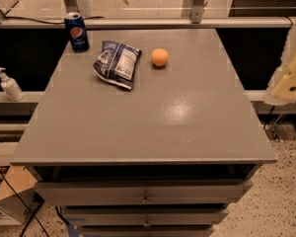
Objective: Pick blue chip bag
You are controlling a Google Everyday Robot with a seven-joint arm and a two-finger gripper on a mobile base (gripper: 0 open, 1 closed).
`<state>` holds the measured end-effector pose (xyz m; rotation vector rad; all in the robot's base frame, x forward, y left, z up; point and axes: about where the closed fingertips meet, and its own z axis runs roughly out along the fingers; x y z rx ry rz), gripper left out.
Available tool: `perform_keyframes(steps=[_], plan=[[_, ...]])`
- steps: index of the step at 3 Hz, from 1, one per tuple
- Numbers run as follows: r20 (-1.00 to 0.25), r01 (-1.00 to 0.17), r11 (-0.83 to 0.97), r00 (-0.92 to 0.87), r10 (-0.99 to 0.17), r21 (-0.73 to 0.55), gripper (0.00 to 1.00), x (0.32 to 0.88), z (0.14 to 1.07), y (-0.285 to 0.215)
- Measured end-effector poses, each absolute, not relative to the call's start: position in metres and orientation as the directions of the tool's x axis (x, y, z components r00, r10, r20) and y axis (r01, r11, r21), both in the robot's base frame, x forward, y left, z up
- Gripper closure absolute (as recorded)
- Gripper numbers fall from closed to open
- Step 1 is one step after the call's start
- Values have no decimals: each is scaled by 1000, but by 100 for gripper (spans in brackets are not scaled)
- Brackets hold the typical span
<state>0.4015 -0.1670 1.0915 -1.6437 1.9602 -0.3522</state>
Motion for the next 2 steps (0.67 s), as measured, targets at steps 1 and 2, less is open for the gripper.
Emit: perform_keyframes(steps=[1,2], plan=[[-242,-820,217,-99,-965,-529,0,401,1092,-167],[-245,-820,217,-98,-965,-529,0,402,1092,-166]])
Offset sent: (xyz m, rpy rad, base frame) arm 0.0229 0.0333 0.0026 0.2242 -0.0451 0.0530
